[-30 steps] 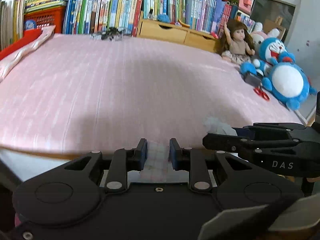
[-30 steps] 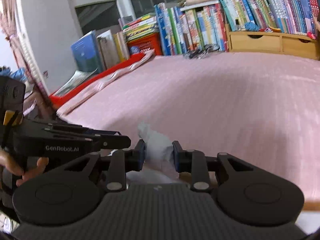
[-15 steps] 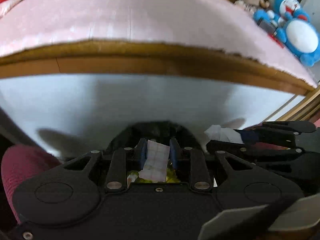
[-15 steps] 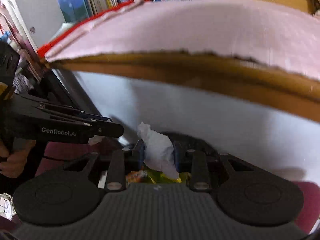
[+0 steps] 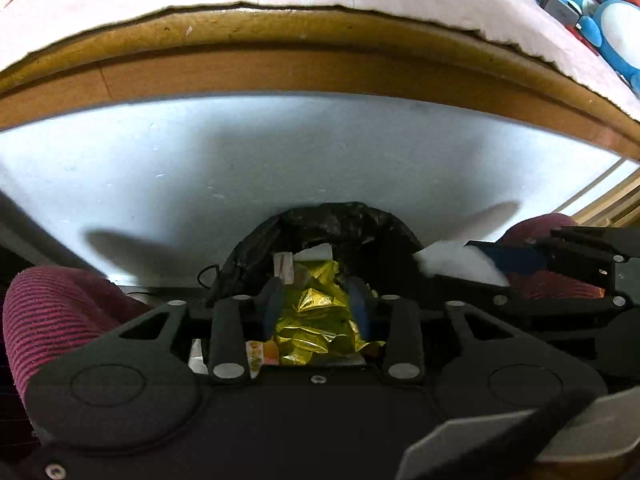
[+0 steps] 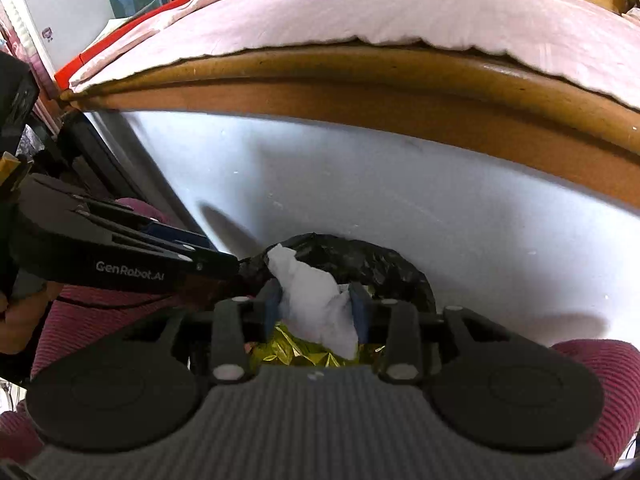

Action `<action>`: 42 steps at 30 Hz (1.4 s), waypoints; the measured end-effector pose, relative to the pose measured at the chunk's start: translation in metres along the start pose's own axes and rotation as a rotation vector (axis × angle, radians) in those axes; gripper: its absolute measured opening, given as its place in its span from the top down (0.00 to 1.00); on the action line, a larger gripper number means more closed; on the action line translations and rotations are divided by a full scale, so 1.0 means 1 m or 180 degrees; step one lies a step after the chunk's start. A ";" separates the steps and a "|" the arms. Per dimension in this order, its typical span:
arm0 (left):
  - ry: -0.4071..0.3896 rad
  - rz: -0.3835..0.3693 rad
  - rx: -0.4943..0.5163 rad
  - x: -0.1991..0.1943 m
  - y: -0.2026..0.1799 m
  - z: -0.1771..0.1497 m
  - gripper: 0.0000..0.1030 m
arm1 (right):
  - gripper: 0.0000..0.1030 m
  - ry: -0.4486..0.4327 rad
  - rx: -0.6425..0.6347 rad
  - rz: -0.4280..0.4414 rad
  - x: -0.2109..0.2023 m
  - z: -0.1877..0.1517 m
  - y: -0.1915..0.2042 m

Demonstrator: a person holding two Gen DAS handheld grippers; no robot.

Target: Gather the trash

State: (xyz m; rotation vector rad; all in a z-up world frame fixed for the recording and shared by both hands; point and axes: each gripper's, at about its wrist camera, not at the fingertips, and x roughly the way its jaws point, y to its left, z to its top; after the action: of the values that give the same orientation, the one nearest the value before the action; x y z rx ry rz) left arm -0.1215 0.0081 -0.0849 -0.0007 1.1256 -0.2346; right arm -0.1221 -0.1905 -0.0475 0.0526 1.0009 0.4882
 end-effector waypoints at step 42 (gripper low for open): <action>0.0562 0.0339 -0.0248 0.071 0.019 -0.022 0.23 | 0.09 0.0470 0.0028 -0.0144 0.052 -0.021 -0.004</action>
State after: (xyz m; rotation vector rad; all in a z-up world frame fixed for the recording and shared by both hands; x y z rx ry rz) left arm -0.1085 0.0157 -0.1602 0.0109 1.3060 -0.0965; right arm -0.1150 -0.1759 -0.1017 0.0015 1.1465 0.4511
